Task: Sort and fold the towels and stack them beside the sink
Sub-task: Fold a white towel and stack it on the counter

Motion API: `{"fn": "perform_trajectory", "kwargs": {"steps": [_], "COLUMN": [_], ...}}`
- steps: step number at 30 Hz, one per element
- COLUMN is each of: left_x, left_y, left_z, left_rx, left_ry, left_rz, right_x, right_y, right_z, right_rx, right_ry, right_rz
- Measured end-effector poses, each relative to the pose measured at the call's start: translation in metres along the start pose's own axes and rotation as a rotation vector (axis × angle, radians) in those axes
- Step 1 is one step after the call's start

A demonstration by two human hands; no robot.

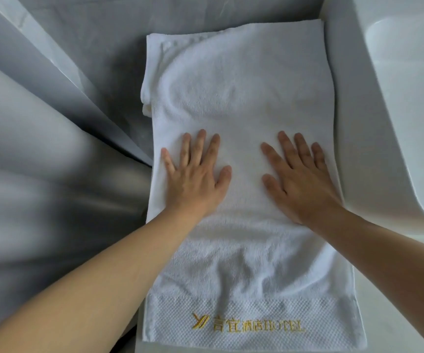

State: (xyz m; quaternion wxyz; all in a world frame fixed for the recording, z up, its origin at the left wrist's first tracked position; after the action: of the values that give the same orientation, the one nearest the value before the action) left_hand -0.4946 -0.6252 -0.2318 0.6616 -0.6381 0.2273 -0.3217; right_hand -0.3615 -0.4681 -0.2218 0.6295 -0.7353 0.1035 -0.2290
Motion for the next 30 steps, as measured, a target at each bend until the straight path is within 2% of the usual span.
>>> {"fn": "perform_trajectory", "kwargs": {"steps": [4,7,11,14,20,22,25,27,30], "left_x": [-0.002,-0.001,0.0,0.0,0.001,0.011,0.056,0.096,0.132], "left_y": [-0.001,-0.002,-0.005,-0.005,-0.006,-0.016,-0.035,-0.021,0.01], "left_z": [0.002,0.002,0.003,0.002,0.0,0.009,0.031,0.03,-0.005], "left_rx": [0.014,0.013,-0.009,-0.013,0.02,0.043,0.111,0.059,-0.025], "left_ry": [-0.032,-0.046,-0.055,-0.055,-0.069,-0.047,0.109,0.176,0.033], "left_rz": [0.003,0.001,-0.043,-0.038,-0.044,0.029,0.182,0.106,-0.02], "right_x": [-0.003,-0.004,0.049,0.087,0.088,0.089,0.087,0.086,0.087], "right_y": [0.003,-0.005,-0.015,0.014,0.021,0.023,0.023,0.024,0.026], "right_z": [0.0,-0.002,-0.01,-0.01,-0.003,-0.002,-0.001,-0.001,-0.002], "right_rx": [0.014,-0.061,-0.133,-0.049,0.0,0.005,0.017,0.019,0.023], "right_ry": [-0.001,0.067,0.087,0.0,-0.009,-0.004,0.001,0.002,0.004], "right_rz": [-0.033,-0.093,0.143,0.106,0.118,0.125,0.136,0.148,0.139]}}
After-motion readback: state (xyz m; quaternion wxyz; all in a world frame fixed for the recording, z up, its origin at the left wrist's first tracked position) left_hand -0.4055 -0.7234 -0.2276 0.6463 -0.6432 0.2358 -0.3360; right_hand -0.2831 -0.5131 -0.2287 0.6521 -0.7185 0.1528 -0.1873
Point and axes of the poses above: each hand's wrist, its own x-axis away from the middle knuckle, its own y-axis out of the palm, z = x × y, the point moved 5 cm from there along -x, towards the middle knuckle, and after that the axes turned 3 degrees about y, right-handed, at the moved point
